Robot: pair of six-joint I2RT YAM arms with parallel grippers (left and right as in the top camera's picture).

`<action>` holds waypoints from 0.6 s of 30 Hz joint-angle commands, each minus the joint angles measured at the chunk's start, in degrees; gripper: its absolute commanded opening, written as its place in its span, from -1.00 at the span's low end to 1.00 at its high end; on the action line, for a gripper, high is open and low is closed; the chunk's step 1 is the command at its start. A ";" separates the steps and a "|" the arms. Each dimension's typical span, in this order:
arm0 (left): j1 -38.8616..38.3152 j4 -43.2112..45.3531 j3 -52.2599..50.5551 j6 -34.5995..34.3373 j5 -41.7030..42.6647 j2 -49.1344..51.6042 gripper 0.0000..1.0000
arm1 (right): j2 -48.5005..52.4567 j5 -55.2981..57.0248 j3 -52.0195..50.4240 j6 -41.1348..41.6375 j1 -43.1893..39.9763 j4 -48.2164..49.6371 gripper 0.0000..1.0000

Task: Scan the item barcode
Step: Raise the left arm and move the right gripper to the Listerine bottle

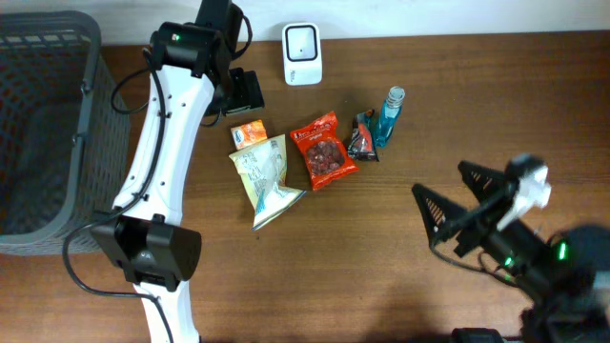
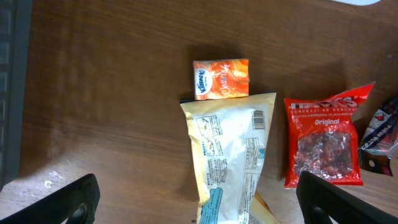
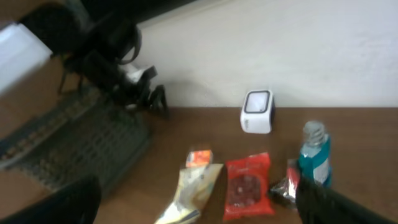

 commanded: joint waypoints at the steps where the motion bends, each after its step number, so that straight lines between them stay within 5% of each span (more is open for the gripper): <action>1: 0.13 -0.07 0.92 -0.04 -0.26 -1.20 0.98 | 14.29 -6.91 14.38 -4.55 -0.11 -11.23 0.97; 5: 0.13 -0.09 0.94 -0.04 -0.26 -1.20 0.98 | 26.95 -21.09 18.32 1.14 -0.11 -8.57 0.96; 7: 0.13 -0.07 0.92 -0.04 -0.26 -1.20 0.99 | 31.58 -19.45 19.50 5.18 0.04 -6.69 0.89; 14: 0.13 -0.07 0.94 -0.04 -0.26 -1.20 0.98 | 49.37 35.91 42.69 8.70 11.74 -32.63 0.97; 18: 0.13 -0.09 0.94 -0.04 -0.26 -1.20 0.98 | 59.98 38.47 52.87 10.03 15.30 -34.75 0.97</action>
